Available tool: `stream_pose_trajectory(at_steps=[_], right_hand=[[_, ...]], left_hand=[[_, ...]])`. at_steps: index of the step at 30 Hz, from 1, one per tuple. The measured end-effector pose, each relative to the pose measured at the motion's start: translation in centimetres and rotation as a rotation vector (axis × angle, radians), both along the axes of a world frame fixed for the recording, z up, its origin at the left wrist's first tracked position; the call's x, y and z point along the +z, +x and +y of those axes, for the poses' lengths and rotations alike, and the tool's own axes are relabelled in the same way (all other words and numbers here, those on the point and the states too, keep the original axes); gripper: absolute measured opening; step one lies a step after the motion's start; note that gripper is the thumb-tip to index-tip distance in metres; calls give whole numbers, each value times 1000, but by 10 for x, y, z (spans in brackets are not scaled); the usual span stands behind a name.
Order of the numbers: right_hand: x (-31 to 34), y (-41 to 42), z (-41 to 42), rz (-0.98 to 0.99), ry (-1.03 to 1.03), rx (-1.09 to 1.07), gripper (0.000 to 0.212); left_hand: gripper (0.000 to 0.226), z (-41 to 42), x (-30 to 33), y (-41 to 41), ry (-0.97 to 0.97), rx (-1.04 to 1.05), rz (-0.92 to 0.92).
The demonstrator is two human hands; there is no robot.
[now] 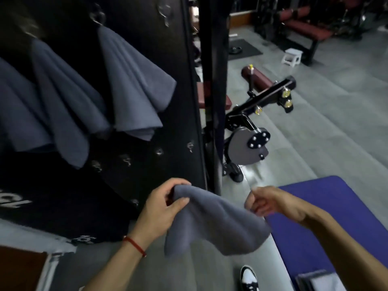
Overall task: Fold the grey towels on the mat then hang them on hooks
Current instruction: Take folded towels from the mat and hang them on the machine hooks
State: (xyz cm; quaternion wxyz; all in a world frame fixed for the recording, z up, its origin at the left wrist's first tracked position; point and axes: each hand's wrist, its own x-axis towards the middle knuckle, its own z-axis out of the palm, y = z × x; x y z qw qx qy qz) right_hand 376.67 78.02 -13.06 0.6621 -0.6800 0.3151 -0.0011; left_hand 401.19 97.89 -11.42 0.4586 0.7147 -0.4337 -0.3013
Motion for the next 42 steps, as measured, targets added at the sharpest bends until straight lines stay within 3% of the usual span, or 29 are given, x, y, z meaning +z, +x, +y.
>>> stream_pose_trajectory(at_steps=[1, 3, 4, 7, 9, 13, 15, 17, 22, 28, 34, 37, 39, 42], right_hand=[[13, 22, 9, -55, -103, 0, 56], [39, 68, 30, -226, -309, -8, 22], [56, 90, 41, -304, -335, 24, 18], [104, 137, 60, -461, -319, 222, 47], [126, 154, 61, -535, -340, 312, 51], [153, 174, 46, -636, -417, 378, 42], [162, 180, 36, -652, -456, 410, 33], [170, 184, 20, -652, -489, 438, 28], [188, 182, -37, -603, -528, 491, 11], [216, 180, -94, -591, -459, 575, 14], [242, 203, -145, -609, -608, 346, 16], [252, 227, -166, -559, -868, 139, 9], [256, 245, -174, -525, -1004, 11, 6], [254, 268, -178, -515, -1021, -134, 6]], left_hand=[[41, 8, 15, 3, -37, -5, -49], [49, 18, 40, 7, -95, -4, -132], [50, 21, 52, 10, -114, 13, -163], [36, 25, 87, 23, -207, 68, -214], [26, 26, 109, 38, -318, 122, -242], [23, 20, 142, 48, -487, 262, -296], [33, 8, 148, 47, -532, 347, -233], [24, -8, 150, 50, -556, 400, -178], [18, -45, 169, 55, -313, 219, -129], [17, -88, 204, 74, -143, -36, -116], [27, -143, 232, 99, -223, -40, -92], [18, -181, 238, 121, -252, 98, -160], [15, -206, 237, 133, -248, 280, -315], [10, -228, 233, 140, -246, 535, -546]])
